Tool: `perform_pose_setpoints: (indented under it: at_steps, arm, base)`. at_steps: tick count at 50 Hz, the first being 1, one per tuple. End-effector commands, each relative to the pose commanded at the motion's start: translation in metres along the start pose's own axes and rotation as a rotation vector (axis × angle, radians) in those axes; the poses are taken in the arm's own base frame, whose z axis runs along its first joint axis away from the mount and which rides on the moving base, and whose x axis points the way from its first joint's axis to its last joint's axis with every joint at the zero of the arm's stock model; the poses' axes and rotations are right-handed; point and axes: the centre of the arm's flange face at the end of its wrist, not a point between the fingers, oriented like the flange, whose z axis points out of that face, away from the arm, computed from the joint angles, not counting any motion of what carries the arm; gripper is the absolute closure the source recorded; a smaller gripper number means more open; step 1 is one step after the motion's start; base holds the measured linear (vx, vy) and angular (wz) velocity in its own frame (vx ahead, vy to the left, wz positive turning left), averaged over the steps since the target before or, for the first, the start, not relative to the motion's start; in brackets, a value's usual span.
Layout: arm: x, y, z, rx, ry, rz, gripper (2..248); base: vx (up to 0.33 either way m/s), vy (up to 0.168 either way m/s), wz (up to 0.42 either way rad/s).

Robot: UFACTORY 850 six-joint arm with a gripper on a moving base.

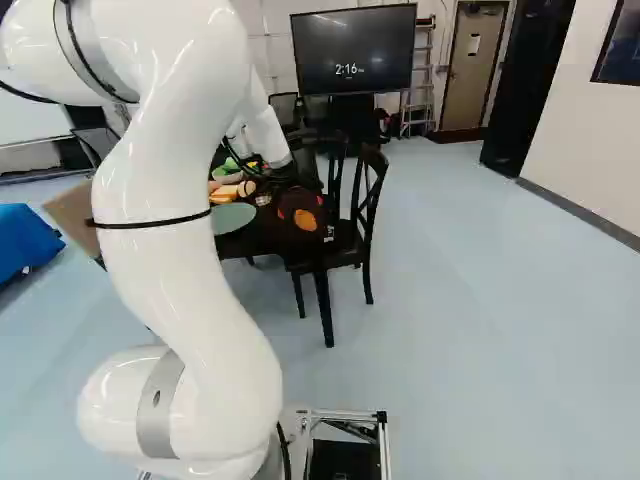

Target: Move the croissant to the empty plate

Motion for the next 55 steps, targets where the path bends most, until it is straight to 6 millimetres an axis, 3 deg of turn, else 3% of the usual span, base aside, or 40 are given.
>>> perform_pose_setpoints:
  at_steps: [21, 55]
  arm:
    - [0.0000, 0.0000, 0.0000, 0.000, 0.000, -0.017, 3]
    - [0.0000, 0.0000, 0.0000, 0.000, 0.000, -0.358, 3]
  base:
    - [0.000, 0.000, 0.000]
    - [0.000, 0.000, 0.000]
